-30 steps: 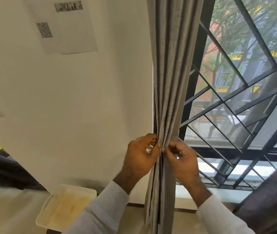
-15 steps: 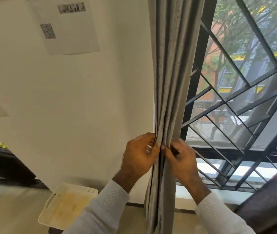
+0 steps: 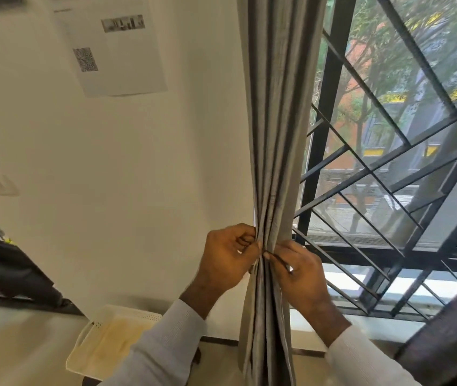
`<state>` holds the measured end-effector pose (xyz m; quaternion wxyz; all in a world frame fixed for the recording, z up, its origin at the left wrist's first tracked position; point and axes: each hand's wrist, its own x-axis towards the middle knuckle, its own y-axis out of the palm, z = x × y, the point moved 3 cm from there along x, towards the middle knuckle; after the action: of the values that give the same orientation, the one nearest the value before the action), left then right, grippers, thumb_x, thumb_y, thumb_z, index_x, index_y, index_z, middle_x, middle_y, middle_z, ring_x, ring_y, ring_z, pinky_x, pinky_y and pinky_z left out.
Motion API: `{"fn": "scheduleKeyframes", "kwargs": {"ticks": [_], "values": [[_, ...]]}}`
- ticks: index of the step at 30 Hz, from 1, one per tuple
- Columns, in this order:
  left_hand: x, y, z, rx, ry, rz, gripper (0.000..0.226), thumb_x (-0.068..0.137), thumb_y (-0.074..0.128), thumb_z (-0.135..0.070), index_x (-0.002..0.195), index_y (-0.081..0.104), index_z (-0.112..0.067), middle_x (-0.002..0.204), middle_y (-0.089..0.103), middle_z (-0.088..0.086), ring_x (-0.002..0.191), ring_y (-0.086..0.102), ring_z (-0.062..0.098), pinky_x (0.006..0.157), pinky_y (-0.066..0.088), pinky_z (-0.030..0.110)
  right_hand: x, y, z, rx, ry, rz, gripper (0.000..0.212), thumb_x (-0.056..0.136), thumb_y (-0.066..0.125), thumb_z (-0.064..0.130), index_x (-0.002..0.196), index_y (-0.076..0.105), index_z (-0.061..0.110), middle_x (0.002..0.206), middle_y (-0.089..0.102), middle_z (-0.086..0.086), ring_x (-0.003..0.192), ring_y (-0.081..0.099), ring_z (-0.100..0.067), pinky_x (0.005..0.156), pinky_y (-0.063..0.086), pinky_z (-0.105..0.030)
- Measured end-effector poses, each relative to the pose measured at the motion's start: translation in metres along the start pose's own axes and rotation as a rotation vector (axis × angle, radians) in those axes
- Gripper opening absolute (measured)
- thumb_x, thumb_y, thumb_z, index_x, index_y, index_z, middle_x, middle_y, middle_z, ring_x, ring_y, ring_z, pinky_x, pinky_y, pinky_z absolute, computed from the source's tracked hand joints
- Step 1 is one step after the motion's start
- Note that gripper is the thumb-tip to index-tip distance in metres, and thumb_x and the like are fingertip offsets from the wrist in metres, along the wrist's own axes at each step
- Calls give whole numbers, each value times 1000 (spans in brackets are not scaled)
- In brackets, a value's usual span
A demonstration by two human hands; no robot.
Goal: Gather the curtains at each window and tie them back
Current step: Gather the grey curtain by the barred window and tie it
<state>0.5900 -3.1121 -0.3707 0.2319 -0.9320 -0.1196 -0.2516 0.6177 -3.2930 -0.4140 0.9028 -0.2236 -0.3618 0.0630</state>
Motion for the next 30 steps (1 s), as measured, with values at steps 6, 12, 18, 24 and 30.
{"fn": "scheduleKeyframes", "kwargs": {"ticks": [6,12,18,24,30], "values": [[-1,1,-3,26,25,1,14,89,89,-17,99,81,-11,83,75,-5,73,72,11,72,61,25,-6,5,0,-24,-41,53,28,103,56,32,115,77,18,105,69,8,93,69,-7,79,62,-32],[1,-1,-11,50,25,62,11,94,84,-17,93,75,-24,79,71,-26,73,70,3,70,56,15,-9,1,-10,224,102,90,24,100,69,6,115,80,21,108,77,7,100,73,-23,81,62,-46],[-8,7,-19,201,75,-7,14,94,82,-26,102,77,-17,86,69,-17,82,67,5,76,52,9,-13,-2,-9,302,174,92,24,98,72,6,112,82,22,104,79,5,99,74,-24,82,62,-43],[-14,6,-15,223,52,-76,6,96,77,-20,92,75,-15,80,72,-8,74,67,11,73,60,28,-19,-30,-12,21,386,-307,22,95,74,10,99,75,32,86,75,16,81,71,-3,77,62,-28],[-14,12,-21,110,91,-9,9,94,75,-24,95,76,-15,84,72,-8,78,69,9,75,56,19,-44,7,13,-241,64,22,37,105,50,47,130,69,28,115,71,5,101,68,-15,90,61,-36]]}}
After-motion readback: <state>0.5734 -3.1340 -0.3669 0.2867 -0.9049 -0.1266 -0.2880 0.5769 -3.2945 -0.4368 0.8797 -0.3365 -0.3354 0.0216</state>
